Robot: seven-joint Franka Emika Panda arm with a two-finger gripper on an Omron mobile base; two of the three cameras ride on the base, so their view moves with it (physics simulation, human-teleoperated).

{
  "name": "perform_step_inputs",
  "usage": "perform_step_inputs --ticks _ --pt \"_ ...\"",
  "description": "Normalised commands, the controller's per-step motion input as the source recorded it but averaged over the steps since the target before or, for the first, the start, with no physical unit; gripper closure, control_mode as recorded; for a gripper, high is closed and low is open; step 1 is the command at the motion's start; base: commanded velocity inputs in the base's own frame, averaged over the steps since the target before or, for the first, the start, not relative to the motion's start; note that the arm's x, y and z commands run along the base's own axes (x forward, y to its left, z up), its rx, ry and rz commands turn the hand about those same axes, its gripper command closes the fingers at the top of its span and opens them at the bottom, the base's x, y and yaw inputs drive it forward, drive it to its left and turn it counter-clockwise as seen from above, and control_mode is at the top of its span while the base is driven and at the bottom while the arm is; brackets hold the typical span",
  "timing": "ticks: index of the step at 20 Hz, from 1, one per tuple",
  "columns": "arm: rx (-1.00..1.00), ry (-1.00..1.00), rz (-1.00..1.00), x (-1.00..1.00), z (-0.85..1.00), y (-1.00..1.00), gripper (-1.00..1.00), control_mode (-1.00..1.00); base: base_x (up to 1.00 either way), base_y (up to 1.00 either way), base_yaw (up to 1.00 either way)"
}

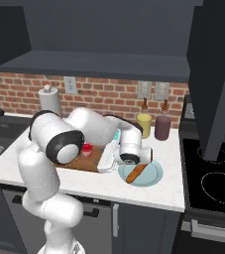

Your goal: From the different types of pastries on the counter, select a croissant and place it on the cutting board. Then retrieve a jar of jam from the cabinet and place it alongside the croissant on the cutting board.

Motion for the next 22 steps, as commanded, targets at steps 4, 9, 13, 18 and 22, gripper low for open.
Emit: perform_step_inputs --ticks 4,9,13,18,22 --pt "0.00 -0.06 -0.03 -0.84 1.00 0.00 -1.00 -1.00 0.00 0.00 0.00" --pt "0.00 0.00 -0.08 -0.86 0.93 0.00 -1.00 -1.00 0.00 0.00 0.00" --pt "0.00 0.00 -0.10 -0.91 0.78 0.19 -1.00 -1.00 0.00 0.00 0.00" --pt "0.00 0.02 -0.08 -0.64 0.63 0.51 -1.00 -1.00 0.00 0.00 0.00" --pt "0.00 0.07 -0.05 -0.40 0.43 0.69 -1.00 -1.00 0.00 0.00 0.00"
